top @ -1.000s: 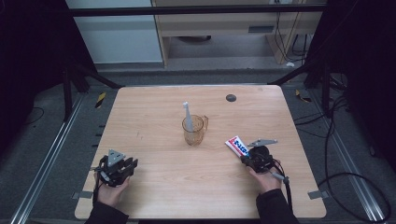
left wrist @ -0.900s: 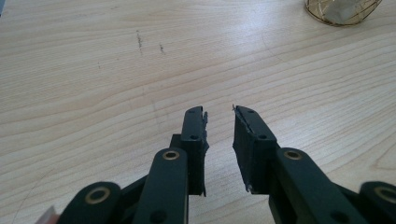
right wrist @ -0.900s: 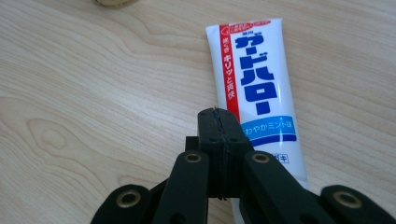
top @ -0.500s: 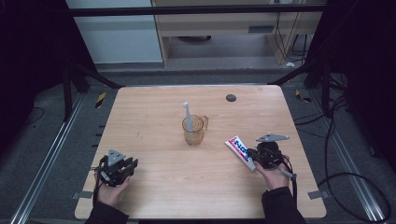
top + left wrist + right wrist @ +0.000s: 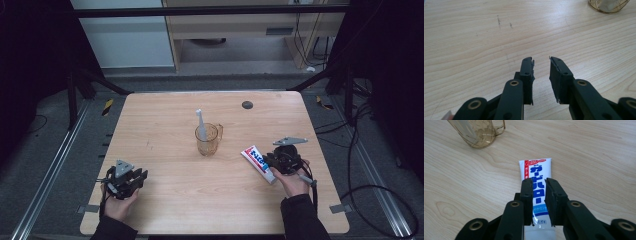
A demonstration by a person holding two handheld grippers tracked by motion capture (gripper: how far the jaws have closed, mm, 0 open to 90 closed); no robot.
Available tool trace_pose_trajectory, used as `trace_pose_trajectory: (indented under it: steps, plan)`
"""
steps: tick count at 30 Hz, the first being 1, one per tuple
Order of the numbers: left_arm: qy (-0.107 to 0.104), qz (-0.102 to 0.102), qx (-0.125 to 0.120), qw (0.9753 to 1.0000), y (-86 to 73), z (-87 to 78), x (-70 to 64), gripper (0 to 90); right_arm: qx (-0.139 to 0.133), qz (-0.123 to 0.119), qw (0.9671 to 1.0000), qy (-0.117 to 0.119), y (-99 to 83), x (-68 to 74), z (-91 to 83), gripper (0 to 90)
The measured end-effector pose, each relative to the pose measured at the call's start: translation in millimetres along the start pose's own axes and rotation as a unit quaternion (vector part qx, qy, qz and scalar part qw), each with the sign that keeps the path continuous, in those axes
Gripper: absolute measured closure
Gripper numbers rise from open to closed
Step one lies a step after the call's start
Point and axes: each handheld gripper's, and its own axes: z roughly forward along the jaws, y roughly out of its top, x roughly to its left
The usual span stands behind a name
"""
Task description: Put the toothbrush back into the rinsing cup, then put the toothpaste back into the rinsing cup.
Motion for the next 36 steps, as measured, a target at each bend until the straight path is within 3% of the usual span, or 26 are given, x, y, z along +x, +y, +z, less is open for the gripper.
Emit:
trace_pose_trajectory:
  steps: [6, 12, 13, 23, 36]
  plan:
    - [-0.001, 0.001, 0.002, 1.0, 0.1, 0.5, 0.1, 71.1, 0.008, -0.004, 1.0, -0.004, 1.7, -0.1, 5.2, 66.2]
    - [-0.001, 0.002, 0.004, 1.0, 0.0, 0.9, 0.7, 71.0, 0.013, -0.009, 0.9999, -0.003, 4.1, -0.6, 12.0, 54.3]
    - [-0.001, 0.002, 0.003, 1.0, 0.1, 1.2, 0.5, 70.9, 0.019, -0.012, 0.9998, -0.001, 4.5, -1.1, 15.3, 49.0]
    - [-0.003, 0.004, 0.008, 1.0, -0.1, 2.3, 0.4, 70.8, 0.038, -0.026, 0.9989, -0.002, 8.6, -0.1, 29.4, 32.9]
    - [-0.004, 0.005, 0.008, 0.9999, 0.1, 2.1, 0.1, 70.5, 0.053, -0.032, 0.9981, 0.0, 14.3, 2.8, 43.6, 28.6]
